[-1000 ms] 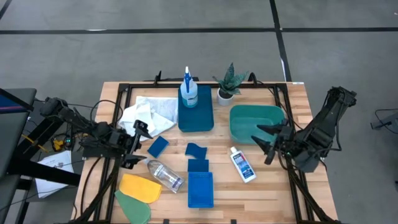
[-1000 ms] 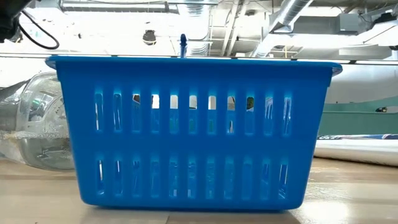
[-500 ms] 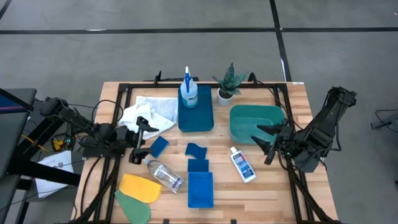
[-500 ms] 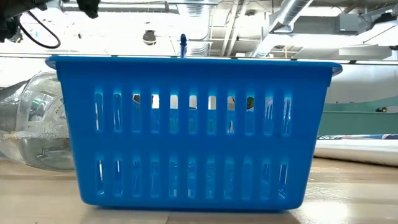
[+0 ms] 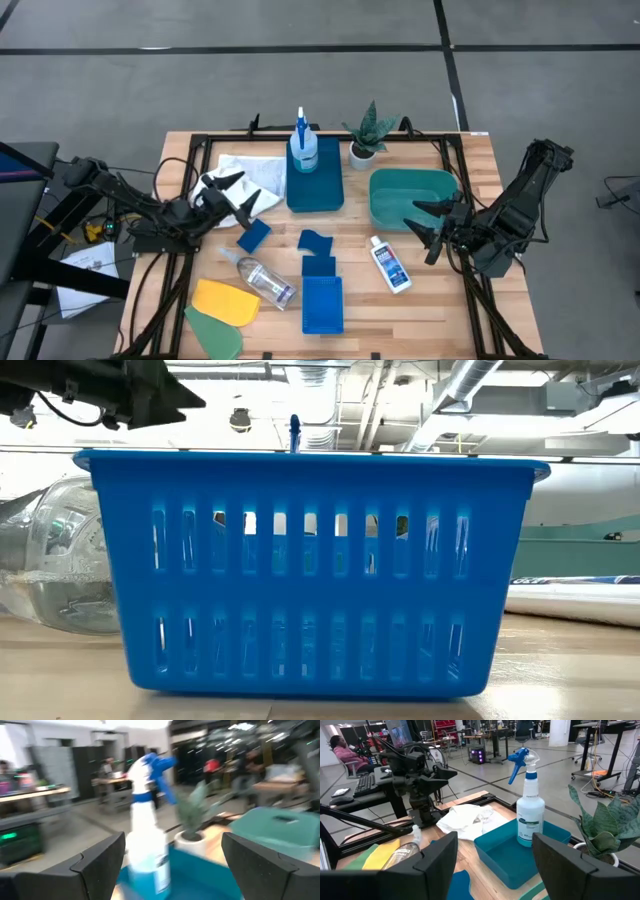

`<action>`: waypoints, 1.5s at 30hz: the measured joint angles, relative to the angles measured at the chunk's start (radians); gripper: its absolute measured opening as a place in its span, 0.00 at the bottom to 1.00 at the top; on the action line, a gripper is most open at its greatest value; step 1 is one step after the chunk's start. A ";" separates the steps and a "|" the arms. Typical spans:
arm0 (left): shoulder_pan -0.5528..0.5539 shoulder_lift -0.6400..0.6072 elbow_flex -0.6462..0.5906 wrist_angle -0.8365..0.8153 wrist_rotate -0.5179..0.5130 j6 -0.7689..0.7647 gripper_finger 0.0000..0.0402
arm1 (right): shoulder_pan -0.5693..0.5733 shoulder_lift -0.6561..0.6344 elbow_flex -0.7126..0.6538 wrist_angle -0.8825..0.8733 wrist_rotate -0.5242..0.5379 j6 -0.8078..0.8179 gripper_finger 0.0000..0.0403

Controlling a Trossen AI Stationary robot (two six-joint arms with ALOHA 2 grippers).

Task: Pick & Place Kitchen Items
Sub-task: Put the white microfiber towel into the green bin

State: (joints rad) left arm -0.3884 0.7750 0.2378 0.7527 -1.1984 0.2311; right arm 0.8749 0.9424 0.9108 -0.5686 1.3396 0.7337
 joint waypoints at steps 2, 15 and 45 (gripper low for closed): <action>0.008 0.000 0.004 -0.036 -0.068 -0.002 0.82 | 0.000 0.000 0.000 0.000 0.000 0.000 0.61; 0.031 0.000 0.004 -0.079 -0.341 0.067 0.82 | 0.000 0.001 0.000 -0.005 0.000 0.000 0.61; 0.509 0.052 0.219 -1.464 0.505 -1.077 0.82 | -0.042 0.007 0.000 -0.006 -0.034 -0.003 0.61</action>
State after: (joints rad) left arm 0.1211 0.8270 0.4567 -0.7110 -0.6937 -0.8457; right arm 0.8326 0.9497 0.9112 -0.5743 1.3056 0.7307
